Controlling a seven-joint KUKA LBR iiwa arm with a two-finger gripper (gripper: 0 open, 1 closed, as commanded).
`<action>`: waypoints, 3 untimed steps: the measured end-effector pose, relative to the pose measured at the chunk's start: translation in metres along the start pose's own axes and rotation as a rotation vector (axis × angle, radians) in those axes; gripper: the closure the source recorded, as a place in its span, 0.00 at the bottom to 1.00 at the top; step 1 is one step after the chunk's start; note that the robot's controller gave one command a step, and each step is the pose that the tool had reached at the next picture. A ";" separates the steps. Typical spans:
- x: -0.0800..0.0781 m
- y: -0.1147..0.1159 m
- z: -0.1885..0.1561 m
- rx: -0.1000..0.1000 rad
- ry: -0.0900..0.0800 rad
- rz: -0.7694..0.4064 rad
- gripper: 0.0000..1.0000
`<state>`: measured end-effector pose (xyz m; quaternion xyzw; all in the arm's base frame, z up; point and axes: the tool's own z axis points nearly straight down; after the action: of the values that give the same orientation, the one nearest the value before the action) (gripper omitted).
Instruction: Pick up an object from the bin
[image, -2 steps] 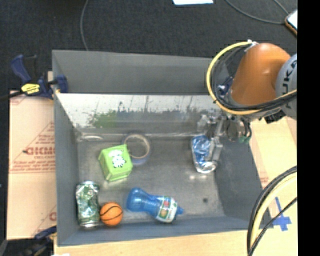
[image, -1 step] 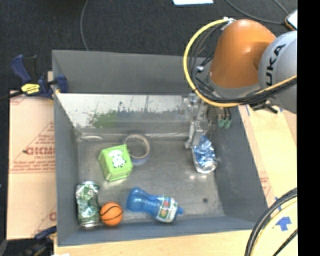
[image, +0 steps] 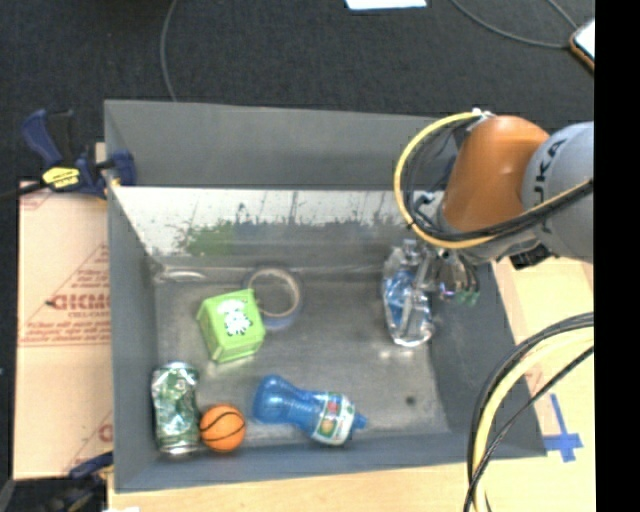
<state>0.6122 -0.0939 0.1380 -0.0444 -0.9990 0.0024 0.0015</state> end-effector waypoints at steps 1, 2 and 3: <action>-0.007 -0.017 -0.053 -0.002 -0.046 -0.015 0.00; -0.006 0.000 0.009 -0.003 0.000 0.055 0.00; 0.007 -0.003 0.001 -0.003 -0.044 0.065 0.00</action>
Offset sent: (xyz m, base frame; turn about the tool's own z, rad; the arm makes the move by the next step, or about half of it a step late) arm 0.0058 -0.0007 -0.0070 0.0569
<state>0.6048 -0.0967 0.1373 -0.0770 -0.9968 0.0021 -0.0204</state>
